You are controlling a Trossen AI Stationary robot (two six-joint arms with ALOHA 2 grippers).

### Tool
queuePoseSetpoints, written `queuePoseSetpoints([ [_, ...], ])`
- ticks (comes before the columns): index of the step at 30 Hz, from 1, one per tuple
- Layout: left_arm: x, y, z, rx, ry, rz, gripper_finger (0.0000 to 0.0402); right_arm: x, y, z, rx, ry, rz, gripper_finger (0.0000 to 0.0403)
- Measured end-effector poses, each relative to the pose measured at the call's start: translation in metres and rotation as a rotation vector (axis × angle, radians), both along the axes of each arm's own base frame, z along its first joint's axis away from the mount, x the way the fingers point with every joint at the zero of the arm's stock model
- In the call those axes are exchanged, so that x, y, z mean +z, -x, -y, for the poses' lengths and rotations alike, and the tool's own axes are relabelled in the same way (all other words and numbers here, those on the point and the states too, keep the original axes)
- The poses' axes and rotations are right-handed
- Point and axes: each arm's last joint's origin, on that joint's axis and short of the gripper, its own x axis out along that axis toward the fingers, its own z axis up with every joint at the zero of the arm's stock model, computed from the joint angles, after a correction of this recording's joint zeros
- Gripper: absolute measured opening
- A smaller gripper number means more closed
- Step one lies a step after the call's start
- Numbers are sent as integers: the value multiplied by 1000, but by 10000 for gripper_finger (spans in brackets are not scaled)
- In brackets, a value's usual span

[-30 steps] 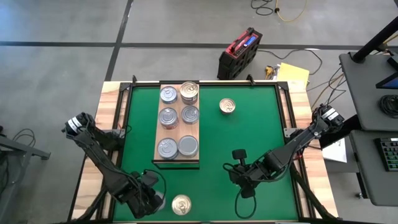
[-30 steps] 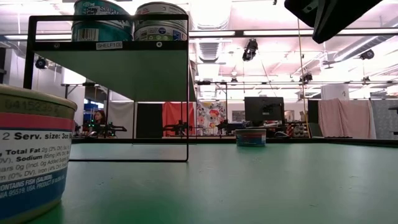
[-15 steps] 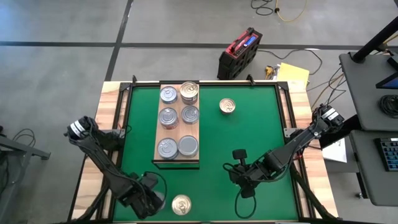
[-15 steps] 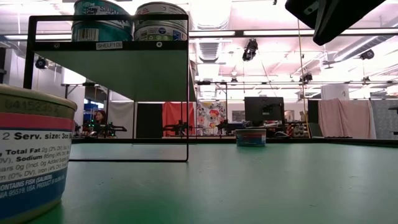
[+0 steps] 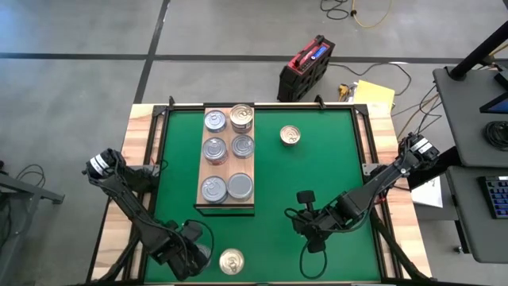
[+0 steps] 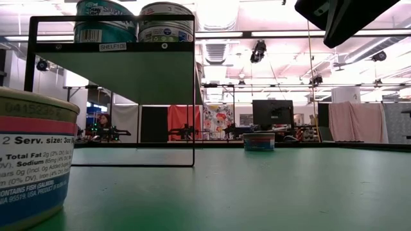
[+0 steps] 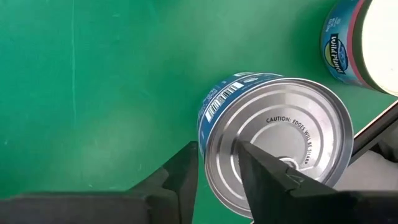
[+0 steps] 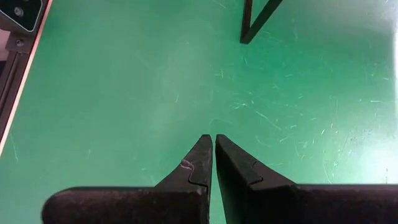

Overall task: Stack canned seafood by type on shelf
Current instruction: Put the blue tuna can on the shelf

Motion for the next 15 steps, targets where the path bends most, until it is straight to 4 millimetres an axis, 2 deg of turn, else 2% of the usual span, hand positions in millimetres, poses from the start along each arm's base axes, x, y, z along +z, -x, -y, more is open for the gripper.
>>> queuePoseSetpoints([
  [8,-4,1,-1,0,-4,-2,62,-1,0,0,0,-1,1,13],
  [15,-7,2,-2,-23,-18,-12,5,-3,1,0,0,3,-3,13],
])
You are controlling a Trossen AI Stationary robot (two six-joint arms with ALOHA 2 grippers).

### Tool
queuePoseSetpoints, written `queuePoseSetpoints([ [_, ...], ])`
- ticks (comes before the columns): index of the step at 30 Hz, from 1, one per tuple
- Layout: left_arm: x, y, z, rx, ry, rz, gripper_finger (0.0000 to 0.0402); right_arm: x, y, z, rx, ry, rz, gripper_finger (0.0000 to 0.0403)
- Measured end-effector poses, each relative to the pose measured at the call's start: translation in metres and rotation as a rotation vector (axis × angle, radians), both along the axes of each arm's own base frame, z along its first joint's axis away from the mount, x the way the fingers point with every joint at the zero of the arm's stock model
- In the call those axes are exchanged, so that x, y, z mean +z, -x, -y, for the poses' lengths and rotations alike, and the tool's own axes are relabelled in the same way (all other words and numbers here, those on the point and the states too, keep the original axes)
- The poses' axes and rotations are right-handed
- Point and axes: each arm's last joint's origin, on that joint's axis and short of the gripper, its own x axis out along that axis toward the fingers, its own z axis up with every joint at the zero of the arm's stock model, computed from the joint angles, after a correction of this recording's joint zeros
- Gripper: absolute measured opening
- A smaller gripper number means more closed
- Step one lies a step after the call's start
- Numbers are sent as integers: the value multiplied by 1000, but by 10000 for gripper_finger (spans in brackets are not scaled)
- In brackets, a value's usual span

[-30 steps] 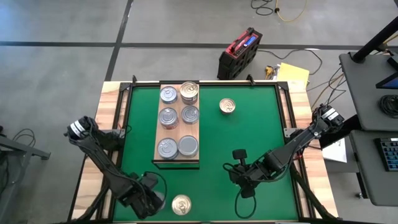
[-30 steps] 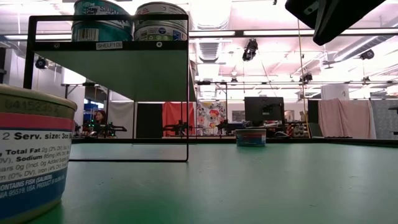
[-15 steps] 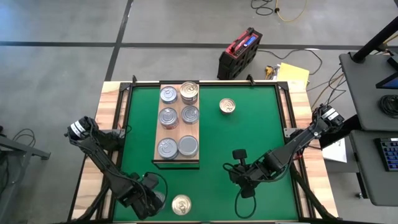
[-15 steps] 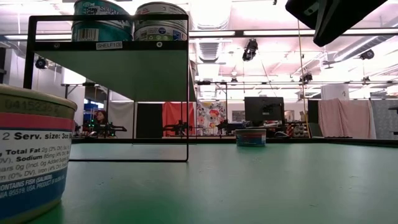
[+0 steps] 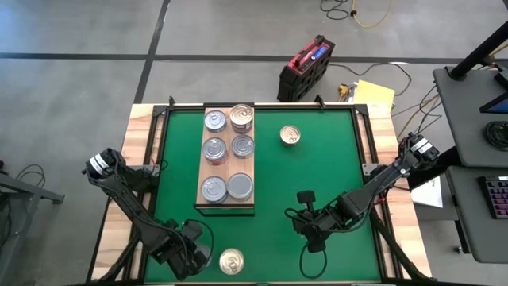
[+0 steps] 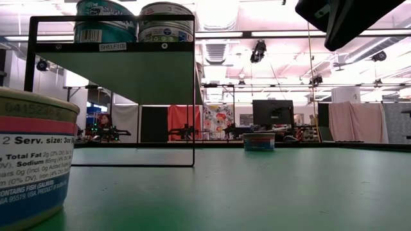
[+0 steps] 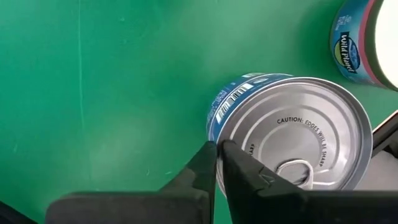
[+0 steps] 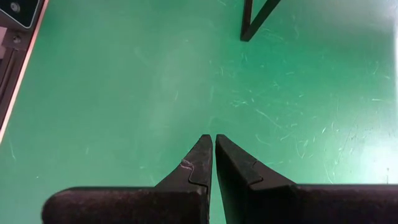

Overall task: Stack canned seafood by type on shelf
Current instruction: Put the blue tuna can on the shelf

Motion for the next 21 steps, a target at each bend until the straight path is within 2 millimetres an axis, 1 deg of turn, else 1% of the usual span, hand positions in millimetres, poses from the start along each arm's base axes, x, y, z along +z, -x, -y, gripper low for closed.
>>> queuePoseSetpoints([
  [16,12,1,-1,0,-42,-43,1,-4,1,0,1,2,0,13],
  [21,21,1,-1,-4,-60,-58,1,-5,1,0,1,1,1,13],
])
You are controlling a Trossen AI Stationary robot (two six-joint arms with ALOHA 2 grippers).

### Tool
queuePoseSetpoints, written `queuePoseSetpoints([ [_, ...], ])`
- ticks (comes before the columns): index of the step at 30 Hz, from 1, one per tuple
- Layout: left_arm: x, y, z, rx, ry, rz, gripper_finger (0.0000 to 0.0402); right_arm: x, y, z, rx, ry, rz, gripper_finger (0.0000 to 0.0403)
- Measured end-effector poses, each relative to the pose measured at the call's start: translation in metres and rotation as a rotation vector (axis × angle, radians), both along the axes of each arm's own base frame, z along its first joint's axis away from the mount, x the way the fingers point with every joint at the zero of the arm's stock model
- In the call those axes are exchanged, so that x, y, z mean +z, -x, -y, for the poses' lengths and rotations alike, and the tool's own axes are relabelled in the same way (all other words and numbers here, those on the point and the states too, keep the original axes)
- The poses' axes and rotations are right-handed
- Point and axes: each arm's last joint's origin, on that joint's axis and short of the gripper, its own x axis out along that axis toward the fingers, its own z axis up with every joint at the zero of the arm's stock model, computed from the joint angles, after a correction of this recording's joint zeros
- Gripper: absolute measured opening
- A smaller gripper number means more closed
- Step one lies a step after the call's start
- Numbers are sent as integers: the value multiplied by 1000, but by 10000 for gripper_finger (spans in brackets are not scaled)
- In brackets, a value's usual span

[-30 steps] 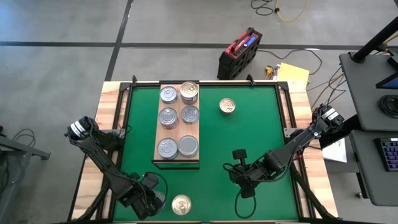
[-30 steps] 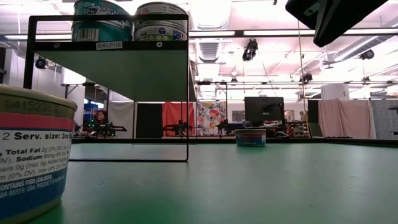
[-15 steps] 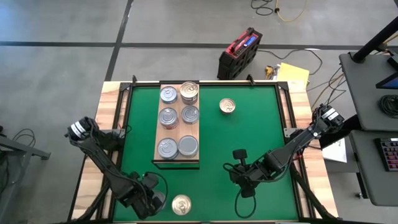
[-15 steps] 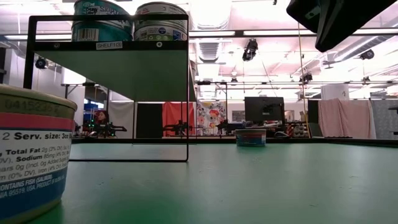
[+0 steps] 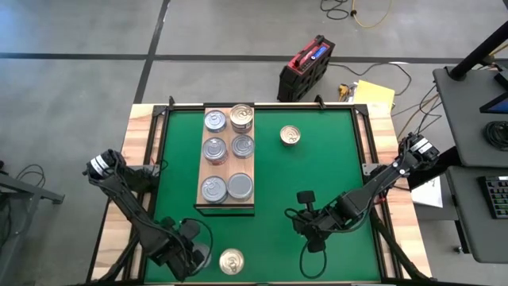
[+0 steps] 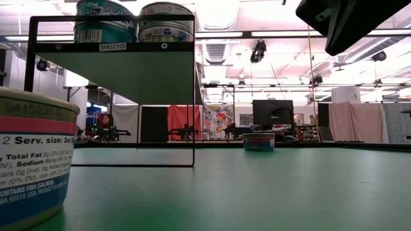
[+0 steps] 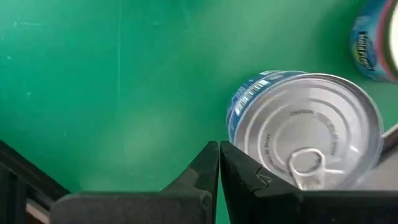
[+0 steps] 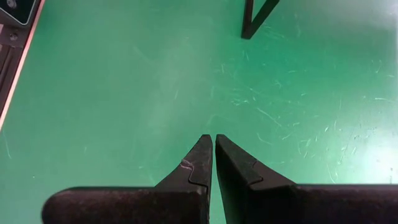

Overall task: Stack canned seafood by type on shelf
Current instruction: Put the blue tuna can on the shelf

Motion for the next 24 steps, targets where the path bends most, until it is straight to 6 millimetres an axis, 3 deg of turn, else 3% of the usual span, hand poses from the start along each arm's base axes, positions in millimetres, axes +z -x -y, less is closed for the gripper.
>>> queuePoseSetpoints([
  [12,23,4,20,-453,-82,176,0,-1,-5,-13,14,-102,137,13],
  [24,23,25,34,-577,-73,168,0,-14,-16,-18,9,-290,417,13],
])
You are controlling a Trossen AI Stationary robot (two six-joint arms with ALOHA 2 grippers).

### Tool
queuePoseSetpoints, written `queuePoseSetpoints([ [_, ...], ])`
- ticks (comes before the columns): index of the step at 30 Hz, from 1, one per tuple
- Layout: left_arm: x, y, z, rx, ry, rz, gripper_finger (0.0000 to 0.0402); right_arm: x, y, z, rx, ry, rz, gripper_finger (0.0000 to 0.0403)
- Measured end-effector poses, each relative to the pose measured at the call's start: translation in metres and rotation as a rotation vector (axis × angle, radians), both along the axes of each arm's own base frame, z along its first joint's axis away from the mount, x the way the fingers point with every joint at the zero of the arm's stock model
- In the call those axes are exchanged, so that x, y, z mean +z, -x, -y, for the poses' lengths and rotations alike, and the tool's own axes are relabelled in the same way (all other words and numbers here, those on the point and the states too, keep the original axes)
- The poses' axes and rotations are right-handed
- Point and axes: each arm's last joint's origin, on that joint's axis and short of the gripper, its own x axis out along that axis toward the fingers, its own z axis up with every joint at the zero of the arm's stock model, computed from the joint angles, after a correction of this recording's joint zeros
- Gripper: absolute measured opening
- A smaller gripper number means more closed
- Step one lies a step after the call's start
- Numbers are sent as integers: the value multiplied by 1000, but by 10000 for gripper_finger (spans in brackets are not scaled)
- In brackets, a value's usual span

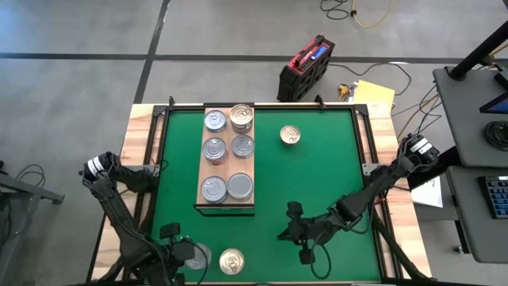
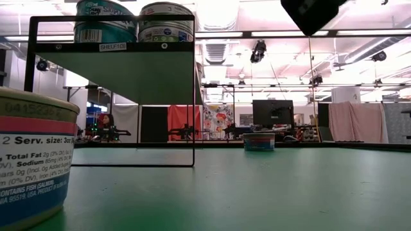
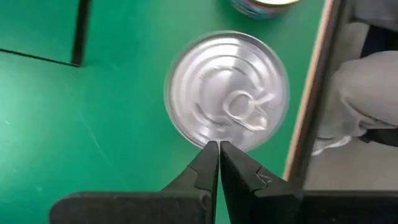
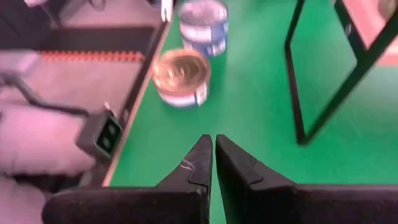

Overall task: Stack canned seafood by type on shelf
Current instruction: Put the blue tuna can on the shelf

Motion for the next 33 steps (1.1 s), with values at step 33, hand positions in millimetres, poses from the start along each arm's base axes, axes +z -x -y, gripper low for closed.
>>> queuePoseSetpoints([
  [33,-71,16,40,-34,-194,2,0,-23,-2,-18,-154,-37,6,13],
])
